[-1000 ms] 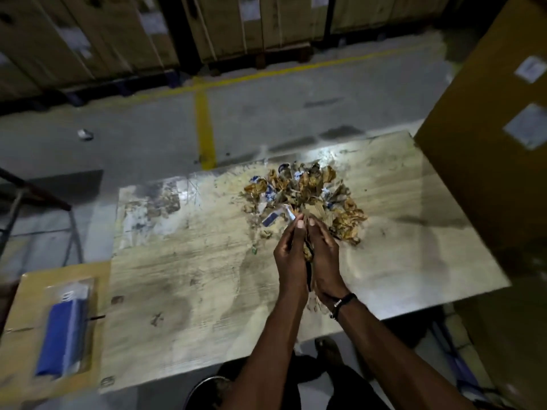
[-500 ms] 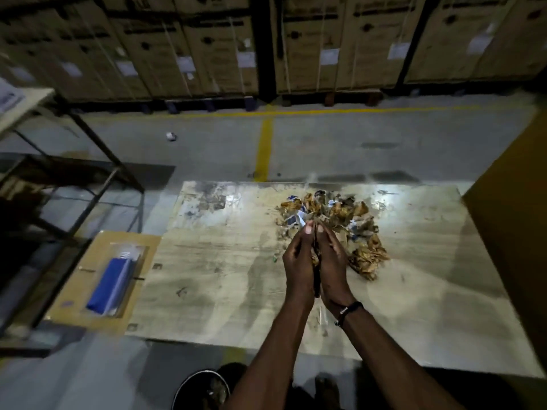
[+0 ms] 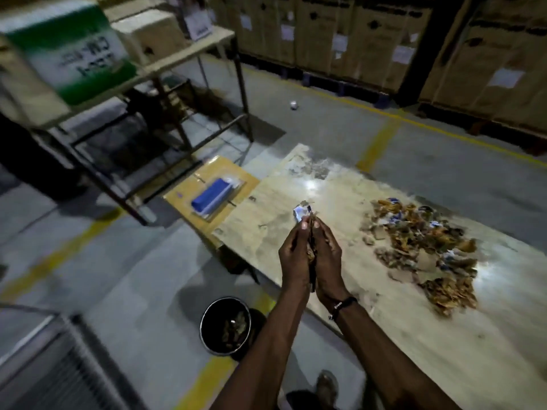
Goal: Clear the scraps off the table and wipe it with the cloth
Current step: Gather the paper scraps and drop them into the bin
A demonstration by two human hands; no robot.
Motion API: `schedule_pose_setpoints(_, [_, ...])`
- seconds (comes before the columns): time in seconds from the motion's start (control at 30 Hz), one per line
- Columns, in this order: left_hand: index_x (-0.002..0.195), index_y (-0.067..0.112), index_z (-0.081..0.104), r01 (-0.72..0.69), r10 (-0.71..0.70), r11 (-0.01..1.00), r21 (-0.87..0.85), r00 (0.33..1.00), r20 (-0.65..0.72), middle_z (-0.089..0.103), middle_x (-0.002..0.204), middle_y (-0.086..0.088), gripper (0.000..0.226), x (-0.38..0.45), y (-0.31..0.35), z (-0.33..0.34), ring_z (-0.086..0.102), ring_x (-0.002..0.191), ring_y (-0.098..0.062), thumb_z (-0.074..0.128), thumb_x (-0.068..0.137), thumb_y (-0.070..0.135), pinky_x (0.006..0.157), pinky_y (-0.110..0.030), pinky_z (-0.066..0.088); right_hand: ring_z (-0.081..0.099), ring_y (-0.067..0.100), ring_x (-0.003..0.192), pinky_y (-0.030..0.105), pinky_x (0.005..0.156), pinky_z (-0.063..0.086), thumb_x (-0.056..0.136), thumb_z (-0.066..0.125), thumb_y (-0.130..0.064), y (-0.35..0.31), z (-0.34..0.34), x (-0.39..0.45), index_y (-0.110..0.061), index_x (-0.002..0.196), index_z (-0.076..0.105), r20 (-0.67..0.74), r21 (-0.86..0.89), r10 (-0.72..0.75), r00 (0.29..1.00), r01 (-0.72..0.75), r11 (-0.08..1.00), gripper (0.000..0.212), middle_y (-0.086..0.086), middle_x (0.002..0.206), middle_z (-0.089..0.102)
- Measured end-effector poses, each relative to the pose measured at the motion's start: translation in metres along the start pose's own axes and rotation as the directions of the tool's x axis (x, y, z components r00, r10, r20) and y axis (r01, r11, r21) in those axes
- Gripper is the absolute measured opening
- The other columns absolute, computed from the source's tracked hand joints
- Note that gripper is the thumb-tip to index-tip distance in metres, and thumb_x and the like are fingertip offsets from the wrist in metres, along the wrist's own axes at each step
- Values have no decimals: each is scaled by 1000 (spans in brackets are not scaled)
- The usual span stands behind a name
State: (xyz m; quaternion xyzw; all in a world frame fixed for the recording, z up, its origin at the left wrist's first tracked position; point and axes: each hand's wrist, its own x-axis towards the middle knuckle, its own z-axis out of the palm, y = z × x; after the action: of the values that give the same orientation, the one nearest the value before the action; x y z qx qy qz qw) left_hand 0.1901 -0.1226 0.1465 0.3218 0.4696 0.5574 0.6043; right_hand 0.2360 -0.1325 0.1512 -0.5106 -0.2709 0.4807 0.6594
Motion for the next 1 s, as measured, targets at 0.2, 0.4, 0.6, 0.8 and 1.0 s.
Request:
schedule_pose_setpoints(0.2, [121,22,76,-7,-17,996,-88,962,-272,77,124,3,21,-6,22,-111,69,121,-11,63,105,25,93,-20,54,64,13,129,28,107,52,107,57,-22,56,85,-47,-11,139,66,186,-113,144,972,-125,986,35,0,137,69])
schedule_pose_setpoints(0.4, [126,11,73,16,-67,994,-111,877,-476,77,111,11,24,-16,30,-234,71,104,4,59,107,17,84,-11,52,65,14,127,36,110,51,107,57,-21,131,170,-101,-12,135,67,278,-242,301,912,-237,941,31,0,132,72])
schedule_pose_setpoints(0.6, [111,19,79,160,-246,966,-202,802,-544,80,112,2,16,-9,3,-336,72,110,-13,66,103,24,102,-35,55,69,-11,96,10,82,52,108,53,-12,200,219,-138,-16,122,66,229,-359,433,872,-338,870,20,-18,108,72])
schedule_pose_setpoints(0.8, [100,28,76,283,-347,938,-202,738,-579,78,105,8,16,17,-65,-394,71,103,-3,63,104,20,94,-23,54,69,-12,95,9,83,51,108,53,-9,297,218,-130,-1,130,65,119,-453,547,829,-445,773,26,-2,116,71])
schedule_pose_setpoints(1.0, [106,29,77,386,-465,883,-266,641,-610,77,121,-2,12,64,-199,-452,70,117,-17,67,102,34,104,-37,55,55,19,137,24,111,44,110,51,-19,438,186,-93,-7,139,62,61,-588,655,753,-503,633,33,10,147,60])
